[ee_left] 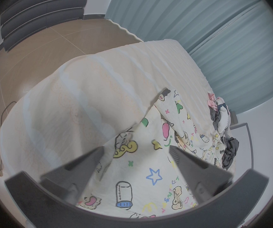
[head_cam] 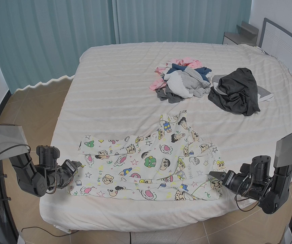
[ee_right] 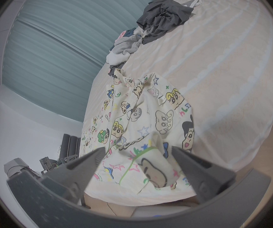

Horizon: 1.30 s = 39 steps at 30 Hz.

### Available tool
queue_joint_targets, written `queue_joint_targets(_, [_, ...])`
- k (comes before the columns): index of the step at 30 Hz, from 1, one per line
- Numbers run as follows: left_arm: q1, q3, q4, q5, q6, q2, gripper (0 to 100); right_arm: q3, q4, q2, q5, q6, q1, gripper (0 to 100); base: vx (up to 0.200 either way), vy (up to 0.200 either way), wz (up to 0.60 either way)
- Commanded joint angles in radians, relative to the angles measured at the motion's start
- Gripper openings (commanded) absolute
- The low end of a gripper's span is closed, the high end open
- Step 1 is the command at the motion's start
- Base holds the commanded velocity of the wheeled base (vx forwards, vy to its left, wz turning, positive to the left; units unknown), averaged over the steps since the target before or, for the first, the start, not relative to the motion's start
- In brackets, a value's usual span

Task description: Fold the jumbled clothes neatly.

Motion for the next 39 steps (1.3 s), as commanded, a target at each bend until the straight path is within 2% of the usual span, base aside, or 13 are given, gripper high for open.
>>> queue_joint_targets(1, [0.006,-0.005,-0.004,0.001,-0.001,0.008,100,-0.014,0.0,0.009,-0.001,0.002,-0.022,100,0.0,0.0,0.0])
queue_joint_targets(10, [0.075,0.008,-0.153,0.046,-0.065,-0.013,100,-0.038,0.0,-0.073,-0.007,0.077,-0.112,100,0.0,0.0,0.0])
queue_joint_targets(15, [0.133,0.072,-0.148,-0.017,-0.07,-0.111,100,-0.03,0.0,-0.085,-0.008,0.106,-0.137,100,0.0,0.0,0.0])
queue_joint_targets(16, [0.157,0.129,-0.148,-0.118,-0.07,-0.156,100,-0.04,0.0,-0.087,-0.004,0.103,-0.157,100,0.0,0.0,0.0])
queue_joint_targets(19, [0.21,0.208,-0.15,-0.29,-0.068,-0.205,100,-0.084,0.01,-0.073,-0.002,0.101,-0.168,100,0.0,0.0,0.0])
queue_joint_targets(20, [0.21,0.208,-0.15,-0.29,-0.068,-0.205,100,-0.084,0.01,-0.073,-0.002,0.101,-0.168,100,0.0,0.0,0.0])
queue_joint_targets(21, [0.245,0.233,-0.153,-0.379,-0.067,-0.208,100,-0.129,0.03,-0.06,-0.002,0.098,-0.169,100,0.0,0.0,0.0])
queue_joint_targets(24, [0.292,0.205,-0.157,-0.454,-0.054,-0.199,100,-0.236,0.162,-0.067,-0.002,0.077,-0.169,100,0.0,0.0,0.0])
queue_joint_targets(28, [0.299,0.1,-0.137,-0.454,0.002,-0.191,100,-0.337,0.322,-0.099,-0.004,0.063,-0.163,100,0.0,0.0,0.0])
queue_joint_targets(29, [0.288,0.018,-0.071,-0.454,0.091,-0.186,100,-0.399,0.414,-0.128,-0.004,0.063,-0.157,100,0.0,0.0,0.0])
queue_joint_targets(32, [0.24,-0.14,0.11,-0.44,0.189,-0.162,100,-0.434,0.484,-0.156,-0.005,0.06,-0.141,100,0.0,0.0,0.0])
queue_joint_targets(36, [0.161,-0.376,0.303,-0.304,0.211,-0.091,100,-0.386,0.509,-0.191,-0.014,0.032,-0.092,100,0.0,0.0,0.0])
queue_joint_targets(39, [0.134,-0.419,0.346,-0.279,0.211,-0.081,100,-0.342,0.5,-0.208,-0.016,0.023,-0.077,100,0.0,0.0,0.0])
